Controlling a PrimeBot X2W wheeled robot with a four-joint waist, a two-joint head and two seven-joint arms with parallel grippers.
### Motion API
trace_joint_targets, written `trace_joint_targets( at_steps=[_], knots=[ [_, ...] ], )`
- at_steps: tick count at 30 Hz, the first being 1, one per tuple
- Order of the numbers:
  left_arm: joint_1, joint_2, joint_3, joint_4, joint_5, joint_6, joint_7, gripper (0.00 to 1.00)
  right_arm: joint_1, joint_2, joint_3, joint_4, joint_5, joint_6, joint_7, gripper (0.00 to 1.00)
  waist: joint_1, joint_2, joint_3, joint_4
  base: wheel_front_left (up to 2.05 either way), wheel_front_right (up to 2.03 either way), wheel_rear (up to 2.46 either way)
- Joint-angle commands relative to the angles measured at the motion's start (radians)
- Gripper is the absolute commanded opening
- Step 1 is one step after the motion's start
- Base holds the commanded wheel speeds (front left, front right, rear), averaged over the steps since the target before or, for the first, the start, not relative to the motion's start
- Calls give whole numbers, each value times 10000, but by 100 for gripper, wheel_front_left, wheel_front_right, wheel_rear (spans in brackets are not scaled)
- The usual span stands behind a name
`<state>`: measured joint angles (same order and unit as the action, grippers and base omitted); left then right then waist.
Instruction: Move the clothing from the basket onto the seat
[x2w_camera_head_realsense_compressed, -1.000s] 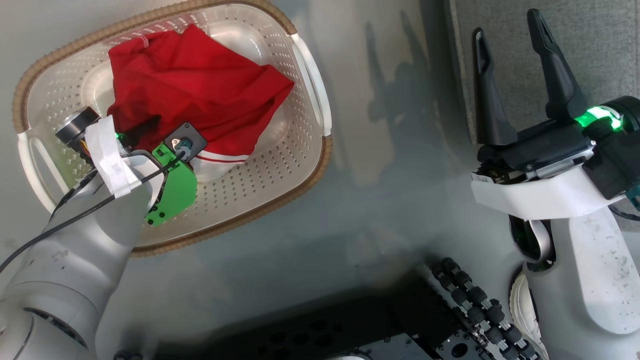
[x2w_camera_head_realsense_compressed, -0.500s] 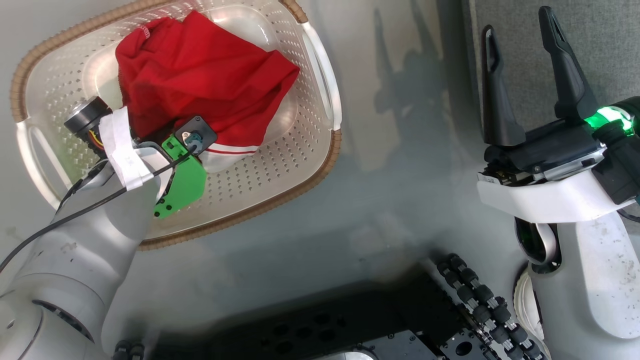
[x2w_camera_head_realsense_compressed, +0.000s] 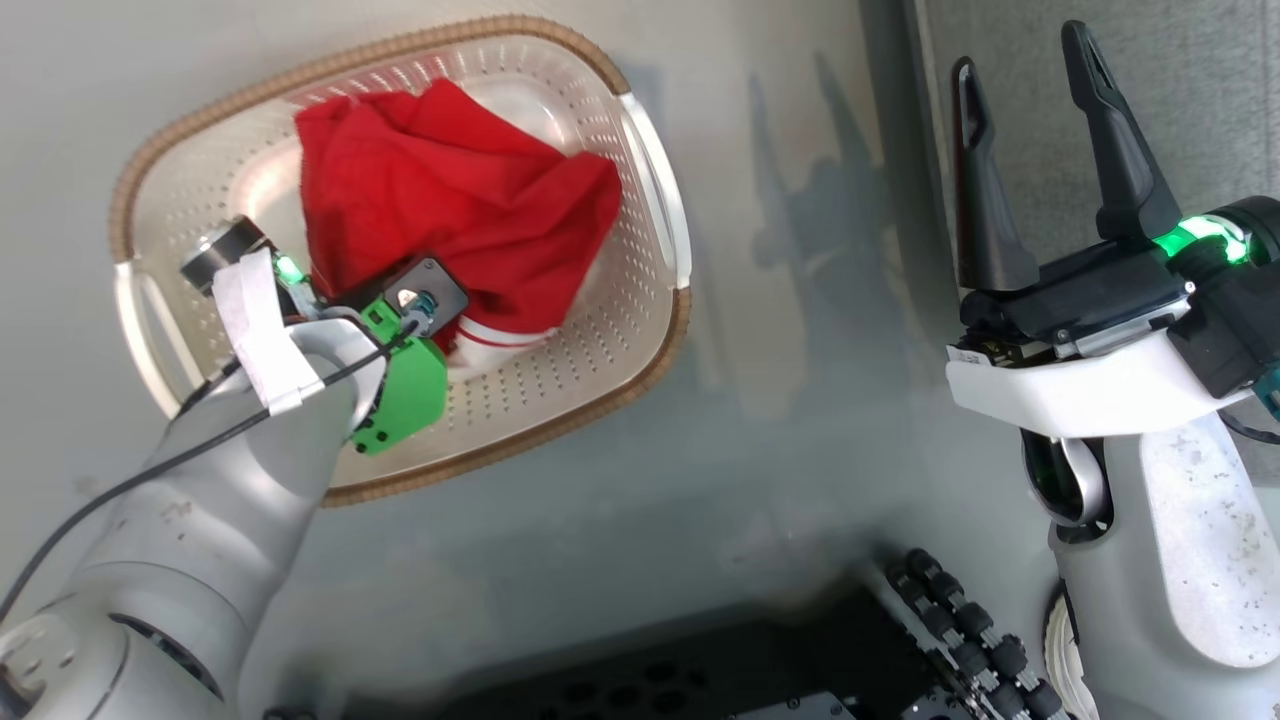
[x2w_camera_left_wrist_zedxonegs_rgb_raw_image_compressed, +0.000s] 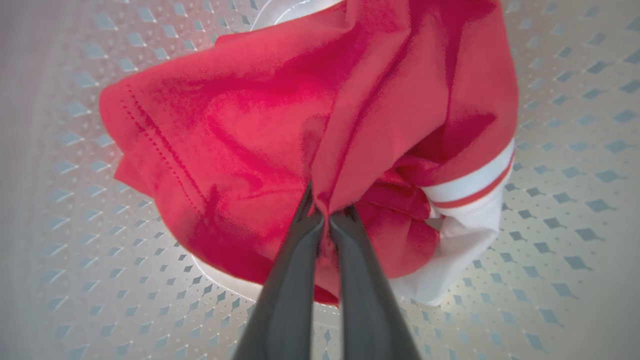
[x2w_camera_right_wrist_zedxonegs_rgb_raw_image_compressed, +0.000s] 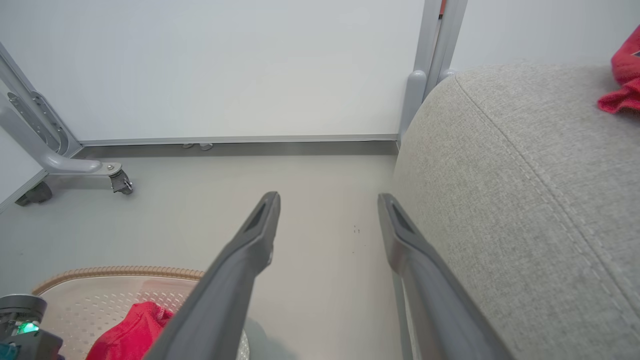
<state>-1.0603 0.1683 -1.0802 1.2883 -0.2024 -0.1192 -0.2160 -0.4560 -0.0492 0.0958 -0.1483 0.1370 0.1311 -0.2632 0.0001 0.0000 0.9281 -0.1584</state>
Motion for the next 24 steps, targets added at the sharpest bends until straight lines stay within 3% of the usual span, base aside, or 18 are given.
trace_joint_targets(
  at_steps=[1,12,24],
  knots=[
    [163,-77,32,-18,-176,-35,-145,0,80,-24,-16,78,17,-7,-23,100,-1,0,-563,191,0,0,0],
    [857,-618,504,-701,-887,-61,-494,0,497,-27,-184,613,-105,-7,-23,100,-1,0,-2470,663,0,0,0],
    [2251,-522,1476,-2843,-1354,262,-496,0,1424,-27,-401,1141,-242,-7,-23,100,-1,0,-4628,1273,0,0,0]
  ],
)
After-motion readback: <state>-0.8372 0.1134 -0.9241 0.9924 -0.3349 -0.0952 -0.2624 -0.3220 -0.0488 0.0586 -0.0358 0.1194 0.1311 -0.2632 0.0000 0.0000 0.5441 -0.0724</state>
